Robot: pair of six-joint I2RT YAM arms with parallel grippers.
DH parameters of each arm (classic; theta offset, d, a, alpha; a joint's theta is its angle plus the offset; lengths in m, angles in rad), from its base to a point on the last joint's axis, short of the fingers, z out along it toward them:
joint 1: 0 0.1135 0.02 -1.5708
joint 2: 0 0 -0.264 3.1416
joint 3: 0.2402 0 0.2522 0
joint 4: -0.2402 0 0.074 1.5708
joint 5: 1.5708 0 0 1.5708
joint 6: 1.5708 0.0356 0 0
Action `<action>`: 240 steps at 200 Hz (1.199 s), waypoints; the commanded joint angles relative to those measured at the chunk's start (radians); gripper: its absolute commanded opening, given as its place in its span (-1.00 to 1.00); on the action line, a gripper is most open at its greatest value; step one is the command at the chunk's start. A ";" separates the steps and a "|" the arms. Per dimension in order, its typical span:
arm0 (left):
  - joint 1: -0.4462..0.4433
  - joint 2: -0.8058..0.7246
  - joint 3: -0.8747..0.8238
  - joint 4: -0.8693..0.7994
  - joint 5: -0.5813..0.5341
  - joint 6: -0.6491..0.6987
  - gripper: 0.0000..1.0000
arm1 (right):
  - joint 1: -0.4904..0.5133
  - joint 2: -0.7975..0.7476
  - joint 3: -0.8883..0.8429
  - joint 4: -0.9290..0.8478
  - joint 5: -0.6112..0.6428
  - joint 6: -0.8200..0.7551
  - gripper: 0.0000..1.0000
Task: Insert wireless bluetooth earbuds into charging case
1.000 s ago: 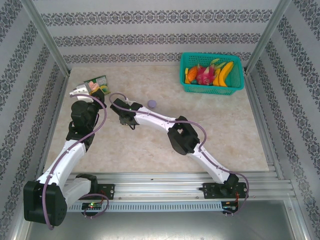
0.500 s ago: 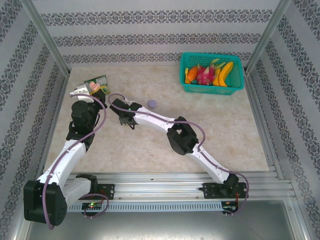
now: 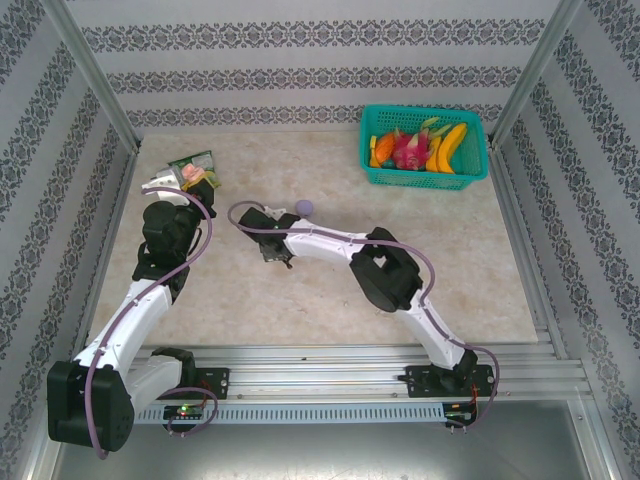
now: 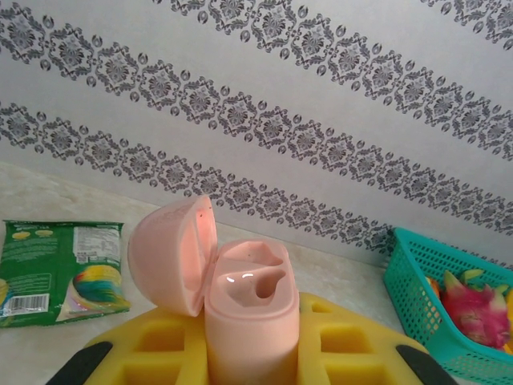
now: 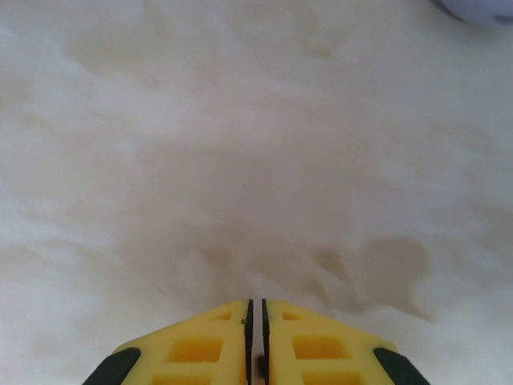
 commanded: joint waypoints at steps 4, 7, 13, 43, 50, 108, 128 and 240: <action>0.013 0.001 -0.002 0.004 0.063 -0.041 -1.00 | -0.007 -0.110 -0.144 0.043 0.047 -0.068 -0.71; 0.014 0.003 0.000 0.003 0.069 -0.042 -1.00 | -0.007 -0.120 -0.163 0.047 0.048 -0.074 -0.71; 0.013 0.006 0.004 -0.002 0.081 -0.043 -1.00 | -0.008 -0.141 -0.201 0.054 0.051 -0.082 -0.71; 0.012 0.013 0.008 -0.006 0.116 -0.067 -1.00 | -0.016 -0.235 -0.357 0.087 0.057 -0.112 -0.72; 0.011 0.011 0.005 -0.005 0.119 -0.073 -1.00 | -0.018 -0.255 -0.386 0.095 0.055 -0.114 -0.71; 0.010 0.002 -0.001 -0.015 0.147 -0.094 -1.00 | -0.020 -0.389 -0.510 0.128 0.012 -0.080 -0.52; 0.009 0.001 -0.001 -0.020 0.152 -0.097 -1.00 | -0.019 -0.427 -0.537 0.121 -0.008 -0.021 -0.26; 0.000 0.004 -0.004 -0.023 0.154 -0.109 -1.00 | 0.007 -0.463 -0.632 0.263 -0.243 0.239 0.06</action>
